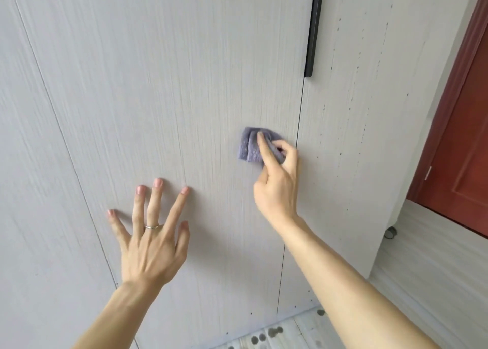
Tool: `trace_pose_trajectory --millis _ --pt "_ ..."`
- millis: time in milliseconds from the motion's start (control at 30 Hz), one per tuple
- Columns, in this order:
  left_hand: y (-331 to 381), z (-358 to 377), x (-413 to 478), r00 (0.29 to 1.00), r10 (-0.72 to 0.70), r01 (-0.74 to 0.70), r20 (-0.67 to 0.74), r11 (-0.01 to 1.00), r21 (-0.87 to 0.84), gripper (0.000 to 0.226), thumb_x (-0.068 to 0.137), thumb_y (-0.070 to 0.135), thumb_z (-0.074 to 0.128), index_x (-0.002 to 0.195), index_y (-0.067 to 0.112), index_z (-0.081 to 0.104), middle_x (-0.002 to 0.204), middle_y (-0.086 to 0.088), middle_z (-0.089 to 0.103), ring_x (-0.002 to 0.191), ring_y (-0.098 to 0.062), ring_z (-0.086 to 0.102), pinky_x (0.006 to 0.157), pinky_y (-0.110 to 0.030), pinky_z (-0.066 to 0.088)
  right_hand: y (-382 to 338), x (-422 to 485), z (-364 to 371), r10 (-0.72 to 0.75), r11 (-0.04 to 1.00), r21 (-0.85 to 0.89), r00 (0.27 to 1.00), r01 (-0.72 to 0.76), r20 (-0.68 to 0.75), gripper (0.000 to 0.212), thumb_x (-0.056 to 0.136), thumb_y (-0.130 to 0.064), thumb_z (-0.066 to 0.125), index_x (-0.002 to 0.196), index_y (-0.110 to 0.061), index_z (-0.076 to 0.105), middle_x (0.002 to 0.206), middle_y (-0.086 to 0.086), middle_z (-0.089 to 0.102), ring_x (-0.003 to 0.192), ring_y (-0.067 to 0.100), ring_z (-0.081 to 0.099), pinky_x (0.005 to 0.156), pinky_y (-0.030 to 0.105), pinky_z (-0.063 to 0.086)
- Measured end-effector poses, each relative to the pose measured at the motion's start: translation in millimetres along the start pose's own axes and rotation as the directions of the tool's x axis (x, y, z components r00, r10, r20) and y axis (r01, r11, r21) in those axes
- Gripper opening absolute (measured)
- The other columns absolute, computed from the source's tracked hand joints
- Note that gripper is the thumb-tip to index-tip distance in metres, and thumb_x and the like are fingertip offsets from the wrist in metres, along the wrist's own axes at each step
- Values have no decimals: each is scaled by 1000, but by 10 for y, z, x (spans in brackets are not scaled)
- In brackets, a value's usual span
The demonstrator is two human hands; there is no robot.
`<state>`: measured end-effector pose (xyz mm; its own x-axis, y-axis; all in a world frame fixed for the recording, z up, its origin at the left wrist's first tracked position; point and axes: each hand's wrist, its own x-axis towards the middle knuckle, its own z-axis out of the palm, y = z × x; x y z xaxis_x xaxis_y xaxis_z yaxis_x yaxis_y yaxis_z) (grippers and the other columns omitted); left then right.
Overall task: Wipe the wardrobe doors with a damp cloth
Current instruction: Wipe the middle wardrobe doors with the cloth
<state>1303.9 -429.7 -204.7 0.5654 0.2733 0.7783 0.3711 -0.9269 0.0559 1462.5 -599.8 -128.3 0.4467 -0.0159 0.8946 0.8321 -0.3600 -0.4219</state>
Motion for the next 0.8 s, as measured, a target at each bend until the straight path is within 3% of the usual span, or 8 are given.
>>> trace_pose_trajectory --millis 167,267,433,633,800 --pt "-1 65 -12 999 27 -28 -41 999 -16 69 89 36 48 157 33 32 170 -1 1 156 -28 -2 109 -79 1 153 194 61 17 1000 -16 978 -20 -210 65 81 14 41 139 -11 58 121 15 49 111 30 50 106 16 29" --pt "-8 63 -5 999 24 -25 -28 1000 -15 70 90 37 48 158 33 30 170 0 -1 156 -28 -4 109 -80 1 362 -581 172 124 992 3 979 -125 -161 65 81 16 45 141 -8 55 124 17 47 116 28 50 111 19 27" --pt "-34 63 -7 999 37 -37 -15 999 -19 70 91 37 48 158 36 27 170 1 -2 156 -26 -7 110 -79 1 541 -1696 137 202 979 -45 970 -198 138 65 90 3 46 150 -22 41 129 7 40 120 27 50 111 14 26" --pt "-86 42 -40 998 56 -56 2 998 -23 69 93 36 47 159 35 27 170 1 -1 156 -25 -7 112 -77 0 290 -1042 189 117 993 13 993 -117 28 56 91 7 45 143 -12 53 125 12 43 118 27 50 108 28 36" --pt "-207 31 -121 996 92 -91 11 996 -18 65 95 36 41 158 35 28 170 1 2 157 -21 0 115 -72 0 247 -823 213 24 999 -36 999 -25 -28 56 91 9 46 142 -14 54 126 15 46 119 26 50 109 21 33"
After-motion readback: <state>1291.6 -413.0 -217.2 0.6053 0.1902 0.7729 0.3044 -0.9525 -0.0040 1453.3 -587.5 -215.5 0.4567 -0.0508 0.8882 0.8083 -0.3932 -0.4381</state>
